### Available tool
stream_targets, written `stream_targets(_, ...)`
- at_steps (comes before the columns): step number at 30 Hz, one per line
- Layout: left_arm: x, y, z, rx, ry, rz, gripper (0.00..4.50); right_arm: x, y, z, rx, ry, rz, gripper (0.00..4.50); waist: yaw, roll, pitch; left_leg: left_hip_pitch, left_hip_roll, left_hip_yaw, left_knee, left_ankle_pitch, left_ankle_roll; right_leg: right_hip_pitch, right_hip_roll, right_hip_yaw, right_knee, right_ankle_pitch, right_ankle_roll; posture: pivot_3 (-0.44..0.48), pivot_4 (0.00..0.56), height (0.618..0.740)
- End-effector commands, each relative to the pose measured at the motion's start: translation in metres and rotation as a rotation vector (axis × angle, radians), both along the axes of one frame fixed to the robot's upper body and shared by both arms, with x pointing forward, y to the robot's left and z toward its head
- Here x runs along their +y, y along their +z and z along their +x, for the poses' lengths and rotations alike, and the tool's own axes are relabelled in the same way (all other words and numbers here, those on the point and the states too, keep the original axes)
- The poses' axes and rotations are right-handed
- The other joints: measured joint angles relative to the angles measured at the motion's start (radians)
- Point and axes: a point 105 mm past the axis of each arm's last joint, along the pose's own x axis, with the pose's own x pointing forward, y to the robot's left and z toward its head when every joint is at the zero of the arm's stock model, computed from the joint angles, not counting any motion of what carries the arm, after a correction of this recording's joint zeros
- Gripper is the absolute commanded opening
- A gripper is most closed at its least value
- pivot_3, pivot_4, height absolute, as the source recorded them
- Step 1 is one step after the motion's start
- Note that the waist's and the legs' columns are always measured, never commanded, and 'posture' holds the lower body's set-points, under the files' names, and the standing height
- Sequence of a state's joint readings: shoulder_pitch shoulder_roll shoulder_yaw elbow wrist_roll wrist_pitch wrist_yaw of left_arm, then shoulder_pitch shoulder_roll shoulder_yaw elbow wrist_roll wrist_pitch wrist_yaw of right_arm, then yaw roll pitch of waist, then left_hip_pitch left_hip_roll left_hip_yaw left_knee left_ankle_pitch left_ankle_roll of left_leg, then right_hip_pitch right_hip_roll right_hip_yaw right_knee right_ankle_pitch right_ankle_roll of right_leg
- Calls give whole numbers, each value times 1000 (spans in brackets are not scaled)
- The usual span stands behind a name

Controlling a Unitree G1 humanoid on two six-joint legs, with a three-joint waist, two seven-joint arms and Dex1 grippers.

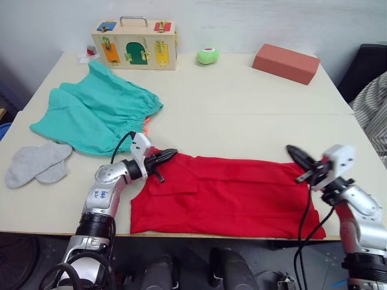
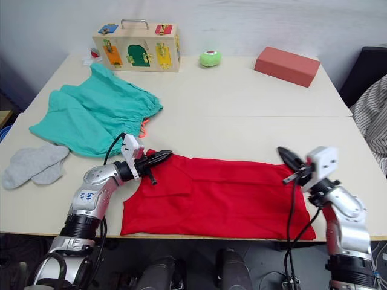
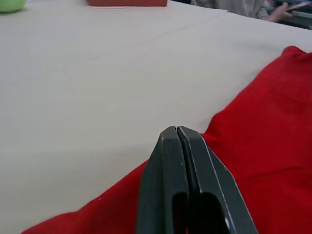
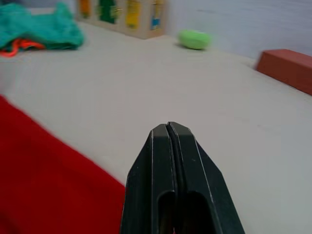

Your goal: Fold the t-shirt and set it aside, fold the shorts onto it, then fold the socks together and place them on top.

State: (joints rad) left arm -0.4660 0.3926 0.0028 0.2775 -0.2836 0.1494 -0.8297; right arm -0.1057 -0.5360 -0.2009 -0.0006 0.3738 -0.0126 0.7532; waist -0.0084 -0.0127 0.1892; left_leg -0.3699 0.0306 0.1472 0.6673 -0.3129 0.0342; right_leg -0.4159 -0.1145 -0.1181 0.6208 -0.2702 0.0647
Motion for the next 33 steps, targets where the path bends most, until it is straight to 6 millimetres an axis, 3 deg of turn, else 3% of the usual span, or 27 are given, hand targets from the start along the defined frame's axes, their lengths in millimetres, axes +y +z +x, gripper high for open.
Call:
stream_targets(1,2,0,1,-26,22,57,17,14,-15,0,21,12,-54,0,7,0,0,0,0,0,0,0,0,0,0,0,0,0,0,0,150,740)
stream_targets(4,8,-17,4,40,82,95,17,3,-31,2,34,-42,-122,0,9,0,0,0,-1,0,0,0,1,0,-2,0,-1,0,0,0,150,740)
stream_targets(7,12,-32,2,75,88,128,17,-29,-40,4,53,-159,-121,0,8,0,0,0,-2,0,0,-1,1,0,-2,0,-1,0,1,0,150,740)
stream_targets(13,22,-38,-4,92,99,67,17,-88,-45,-5,80,-349,-31,0,6,0,0,2,-1,0,-1,-1,1,2,-1,0,-1,0,0,0,150,740)
stream_targets(17,23,-31,-10,38,54,19,17,-97,-37,-13,95,-294,65,0,1,0,0,2,0,0,-1,-1,1,1,-1,1,-1,0,0,0,150,740)
stream_targets(20,17,-11,-33,-19,-111,-63,188,-99,-4,-16,108,-200,177,0,-3,1,0,2,0,0,-2,-1,0,1,-1,1,-1,0,0,0,150,740)
stream_targets(23,16,5,-50,-77,-235,-58,838,-99,5,-18,203,-96,68,570,-3,3,2,0,0,0,-2,-1,1,-1,-2,1,-1,0,0,0,150,740)
stream_targets(27,13,24,-65,-107,-354,-46,2127,-109,21,-2,331,-29,-81,1986,1,3,2,1,0,-1,-2,-3,5,0,-2,0,-2,0,-1,0,150,740)
stream_targets(33,-7,38,-87,-121,-480,-16,3990,-118,13,19,601,26,-240,4060,-6,7,4,-1,1,0,-3,0,0,-2,-1,-1,-2,0,-3,0,150,740)
